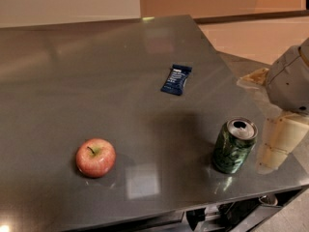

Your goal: Pick green can

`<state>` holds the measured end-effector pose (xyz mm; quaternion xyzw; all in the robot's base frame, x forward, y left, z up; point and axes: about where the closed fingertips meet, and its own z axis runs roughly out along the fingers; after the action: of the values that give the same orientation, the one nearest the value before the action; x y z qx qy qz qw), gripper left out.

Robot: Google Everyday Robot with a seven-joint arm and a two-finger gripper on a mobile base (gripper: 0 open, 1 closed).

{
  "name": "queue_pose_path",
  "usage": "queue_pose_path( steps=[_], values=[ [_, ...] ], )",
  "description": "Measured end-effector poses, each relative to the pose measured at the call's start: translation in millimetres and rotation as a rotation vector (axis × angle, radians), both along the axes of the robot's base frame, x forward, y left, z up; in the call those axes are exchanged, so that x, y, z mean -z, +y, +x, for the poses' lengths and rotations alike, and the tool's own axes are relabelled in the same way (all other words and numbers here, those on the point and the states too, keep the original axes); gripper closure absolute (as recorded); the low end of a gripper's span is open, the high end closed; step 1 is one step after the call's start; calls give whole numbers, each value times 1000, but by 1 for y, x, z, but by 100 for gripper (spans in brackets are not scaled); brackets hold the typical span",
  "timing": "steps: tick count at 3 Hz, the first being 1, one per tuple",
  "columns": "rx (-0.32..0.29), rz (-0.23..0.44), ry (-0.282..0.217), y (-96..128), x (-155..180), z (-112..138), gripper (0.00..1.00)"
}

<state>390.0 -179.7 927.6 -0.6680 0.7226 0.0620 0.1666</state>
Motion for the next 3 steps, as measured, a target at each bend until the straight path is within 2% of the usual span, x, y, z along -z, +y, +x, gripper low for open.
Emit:
queue_pose_path(
  steps=[3],
  values=[
    [-28, 83, 20, 7, 22, -6, 0]
  ],
)
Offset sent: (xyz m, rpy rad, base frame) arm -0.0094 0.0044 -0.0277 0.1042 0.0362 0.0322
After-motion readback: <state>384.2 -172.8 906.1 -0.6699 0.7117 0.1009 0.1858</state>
